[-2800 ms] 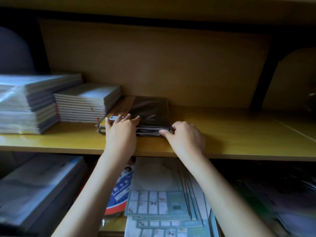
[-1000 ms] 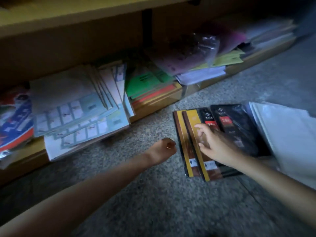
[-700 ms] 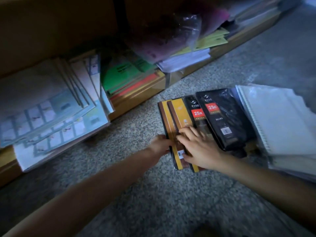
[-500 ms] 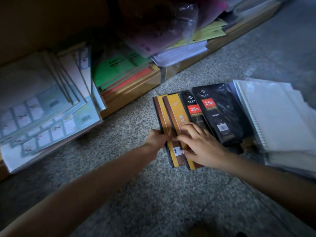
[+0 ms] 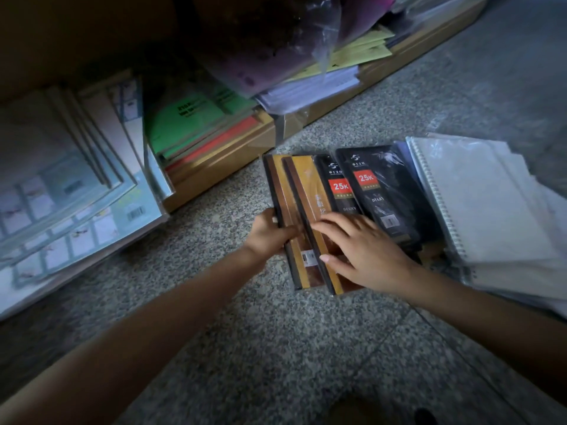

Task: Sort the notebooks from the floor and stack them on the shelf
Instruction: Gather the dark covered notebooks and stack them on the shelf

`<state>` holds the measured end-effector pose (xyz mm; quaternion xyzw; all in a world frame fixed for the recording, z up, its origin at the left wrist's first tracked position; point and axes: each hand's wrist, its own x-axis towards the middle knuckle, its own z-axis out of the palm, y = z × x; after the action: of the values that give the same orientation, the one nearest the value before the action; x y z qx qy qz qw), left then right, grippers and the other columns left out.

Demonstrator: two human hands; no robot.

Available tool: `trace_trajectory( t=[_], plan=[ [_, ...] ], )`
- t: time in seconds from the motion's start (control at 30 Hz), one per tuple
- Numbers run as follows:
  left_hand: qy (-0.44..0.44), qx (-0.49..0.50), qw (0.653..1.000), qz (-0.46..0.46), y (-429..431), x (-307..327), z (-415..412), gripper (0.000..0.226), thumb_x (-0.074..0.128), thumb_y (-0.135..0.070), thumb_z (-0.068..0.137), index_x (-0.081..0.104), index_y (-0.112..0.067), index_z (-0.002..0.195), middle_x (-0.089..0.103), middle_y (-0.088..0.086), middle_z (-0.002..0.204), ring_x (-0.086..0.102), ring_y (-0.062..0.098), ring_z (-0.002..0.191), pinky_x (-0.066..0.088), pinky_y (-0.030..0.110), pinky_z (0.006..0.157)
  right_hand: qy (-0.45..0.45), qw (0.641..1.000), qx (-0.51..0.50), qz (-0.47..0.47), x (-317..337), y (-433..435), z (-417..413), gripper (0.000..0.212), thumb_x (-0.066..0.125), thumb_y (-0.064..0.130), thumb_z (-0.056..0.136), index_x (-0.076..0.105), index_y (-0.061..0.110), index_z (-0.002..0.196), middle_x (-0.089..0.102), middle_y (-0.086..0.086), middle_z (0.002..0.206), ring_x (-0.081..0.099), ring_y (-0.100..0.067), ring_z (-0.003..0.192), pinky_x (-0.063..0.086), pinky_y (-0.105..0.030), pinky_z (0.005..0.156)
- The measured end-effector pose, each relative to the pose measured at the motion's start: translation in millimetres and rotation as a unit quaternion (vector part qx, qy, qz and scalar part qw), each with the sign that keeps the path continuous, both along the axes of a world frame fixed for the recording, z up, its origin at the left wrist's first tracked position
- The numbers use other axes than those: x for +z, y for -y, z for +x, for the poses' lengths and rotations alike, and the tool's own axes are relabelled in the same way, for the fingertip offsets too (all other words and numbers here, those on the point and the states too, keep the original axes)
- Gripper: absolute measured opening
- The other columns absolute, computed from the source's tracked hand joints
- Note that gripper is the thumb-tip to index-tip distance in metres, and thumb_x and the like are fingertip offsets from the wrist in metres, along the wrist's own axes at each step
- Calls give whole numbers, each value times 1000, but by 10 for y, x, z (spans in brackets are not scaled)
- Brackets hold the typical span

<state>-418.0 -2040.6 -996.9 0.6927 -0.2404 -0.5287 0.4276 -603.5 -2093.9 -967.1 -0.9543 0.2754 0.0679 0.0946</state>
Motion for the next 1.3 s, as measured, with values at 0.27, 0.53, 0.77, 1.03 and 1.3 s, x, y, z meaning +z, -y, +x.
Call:
trace_trajectory(
  t=[0.27, 0.53, 0.77, 1.03, 1.3],
  plan=[
    [58, 36, 993, -91, -202, 578, 436, 17, 67, 1, 78, 62, -10, 90, 68, 0, 72, 63, 9, 54, 53, 23, 54, 20, 998, -44, 36, 179, -25, 107, 74, 43, 58, 88, 10, 30, 148, 13, -1, 156, 30, -24, 138, 25, -38, 113],
    [267, 21, 949, -168, -852, 1484, 831, 23, 63, 4, 78, 62, -18, 82, 68, -3, 66, 58, 1, 51, 49, 22, 52, 29, 981, -101, 162, 297, -51, 184, 72, 53, 46, 90, 14, 27, 147, 27, -2, 152, 35, -22, 136, 33, -35, 109],
    [254, 35, 929, -268, -1142, 2339, 767, 26, 62, -3, 85, 62, -15, 108, 71, -1, 78, 68, 10, 63, 50, 19, 53, 236, 836, -146, 474, 863, -408, 496, 53, 44, 51, 80, 40, 29, 128, 53, 16, 123, 49, -2, 118, 38, -20, 100],
    [211, 164, 883, -385, -1534, 3072, 779, 25, 56, -11, 88, 60, -13, 113, 73, 4, 88, 70, 14, 70, 54, 20, 57, 446, 696, -96, 554, 1562, -508, 959, 73, 83, 62, 47, 67, 21, 105, 71, -1, 106, 68, -18, 95, 51, -35, 84],
    [231, 350, 844, -336, -1946, 3318, 1317, 12, 59, -20, 88, 69, -23, 94, 72, 1, 76, 68, 8, 58, 50, 15, 47, 424, 646, 29, 634, 2027, -632, 1632, 49, 62, 15, 76, 54, 22, 124, 68, -4, 98, 60, -14, 64, 46, -19, 51]
  ],
)
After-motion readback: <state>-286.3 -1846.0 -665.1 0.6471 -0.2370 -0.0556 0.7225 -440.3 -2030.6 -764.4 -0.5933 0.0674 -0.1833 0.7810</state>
